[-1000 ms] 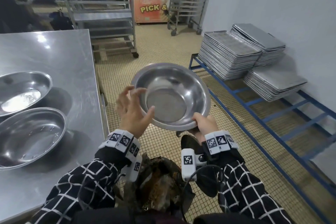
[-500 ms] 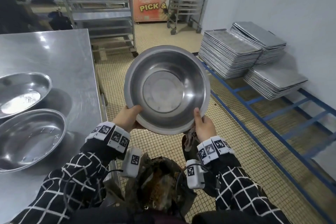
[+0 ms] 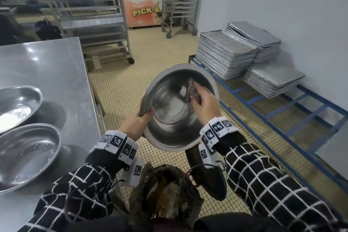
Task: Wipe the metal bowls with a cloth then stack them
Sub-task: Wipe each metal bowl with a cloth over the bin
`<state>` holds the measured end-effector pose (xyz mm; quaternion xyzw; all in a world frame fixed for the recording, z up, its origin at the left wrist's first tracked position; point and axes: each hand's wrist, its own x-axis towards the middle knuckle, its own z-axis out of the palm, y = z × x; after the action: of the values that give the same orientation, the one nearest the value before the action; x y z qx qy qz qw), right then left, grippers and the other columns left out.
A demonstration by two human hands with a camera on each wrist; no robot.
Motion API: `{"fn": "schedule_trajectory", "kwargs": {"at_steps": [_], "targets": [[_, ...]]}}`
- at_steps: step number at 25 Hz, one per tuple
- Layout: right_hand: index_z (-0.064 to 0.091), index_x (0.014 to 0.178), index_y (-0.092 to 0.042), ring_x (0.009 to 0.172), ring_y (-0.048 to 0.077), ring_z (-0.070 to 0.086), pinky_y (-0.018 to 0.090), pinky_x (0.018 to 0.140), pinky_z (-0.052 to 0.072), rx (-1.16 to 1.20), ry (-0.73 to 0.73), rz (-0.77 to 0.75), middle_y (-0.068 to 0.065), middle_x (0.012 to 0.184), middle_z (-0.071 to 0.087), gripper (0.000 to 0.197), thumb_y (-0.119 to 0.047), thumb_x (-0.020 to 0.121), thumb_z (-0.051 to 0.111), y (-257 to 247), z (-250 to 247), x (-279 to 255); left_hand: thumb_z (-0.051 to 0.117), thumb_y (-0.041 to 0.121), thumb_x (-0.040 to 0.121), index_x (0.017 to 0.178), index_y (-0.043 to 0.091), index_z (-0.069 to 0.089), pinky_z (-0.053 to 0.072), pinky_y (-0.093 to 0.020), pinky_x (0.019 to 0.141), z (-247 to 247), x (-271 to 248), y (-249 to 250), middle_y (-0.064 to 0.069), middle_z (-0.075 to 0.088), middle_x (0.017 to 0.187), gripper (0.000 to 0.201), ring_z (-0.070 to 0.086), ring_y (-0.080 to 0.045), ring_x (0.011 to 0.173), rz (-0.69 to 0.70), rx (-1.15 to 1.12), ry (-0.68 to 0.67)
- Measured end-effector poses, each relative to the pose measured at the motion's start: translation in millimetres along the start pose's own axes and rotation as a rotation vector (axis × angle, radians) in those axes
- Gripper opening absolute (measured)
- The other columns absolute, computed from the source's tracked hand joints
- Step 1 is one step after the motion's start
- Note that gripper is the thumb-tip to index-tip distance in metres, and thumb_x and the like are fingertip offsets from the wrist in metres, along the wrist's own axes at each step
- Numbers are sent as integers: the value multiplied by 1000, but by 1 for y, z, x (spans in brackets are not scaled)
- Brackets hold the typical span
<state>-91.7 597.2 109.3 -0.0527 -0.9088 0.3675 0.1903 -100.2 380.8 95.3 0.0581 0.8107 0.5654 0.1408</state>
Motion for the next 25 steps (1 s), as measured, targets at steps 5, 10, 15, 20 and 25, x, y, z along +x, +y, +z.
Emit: {"fn": "schedule_trajectory", "kwargs": {"at_steps": [5, 10, 15, 20, 25], "targets": [[48, 136, -16, 121, 35, 43, 33, 97, 36, -121, -110, -95, 17, 139, 37, 51, 1, 89, 46, -17, 15, 6, 41, 40, 99, 121, 25, 51, 46, -24, 73, 17, -11, 21, 11, 66, 89, 29, 64, -9, 86, 114, 55, -57], [56, 126, -25, 120, 28, 45, 43, 102, 38, -44, -322, -121, 9, 132, 48, 31, -28, 96, 48, -20, 54, -27, 45, 41, 96, 133, 15, 50, 51, -33, 91, 14, -7, 22, 4, 68, 102, 45, 65, -14, 97, 116, -67, -12], [65, 105, -21, 93, 3, 61, 9, 93, 40, -264, -388, -286, -9, 104, 64, 16, -22, 89, 63, 7, 31, -33, 43, 40, 98, 121, 12, 59, 52, -37, 89, -2, -3, 20, -1, 70, 99, 40, 67, -21, 98, 123, -57, -6], [60, 115, -2, 111, 23, 49, 25, 98, 38, -241, 162, -204, 15, 125, 44, 28, -6, 88, 58, 23, -4, 11, 44, 37, 98, 105, 17, 62, 54, -33, 81, -3, -5, 18, 2, 73, 86, 28, 70, -13, 84, 92, 18, -9], [51, 131, -12, 115, 23, 47, 18, 92, 33, -57, -78, -12, 8, 124, 45, 35, -17, 96, 48, 32, 24, 2, 42, 31, 100, 127, 11, 50, 46, -12, 56, 3, 1, 22, 9, 62, 87, 34, 60, -3, 79, 90, 116, -3]]}}
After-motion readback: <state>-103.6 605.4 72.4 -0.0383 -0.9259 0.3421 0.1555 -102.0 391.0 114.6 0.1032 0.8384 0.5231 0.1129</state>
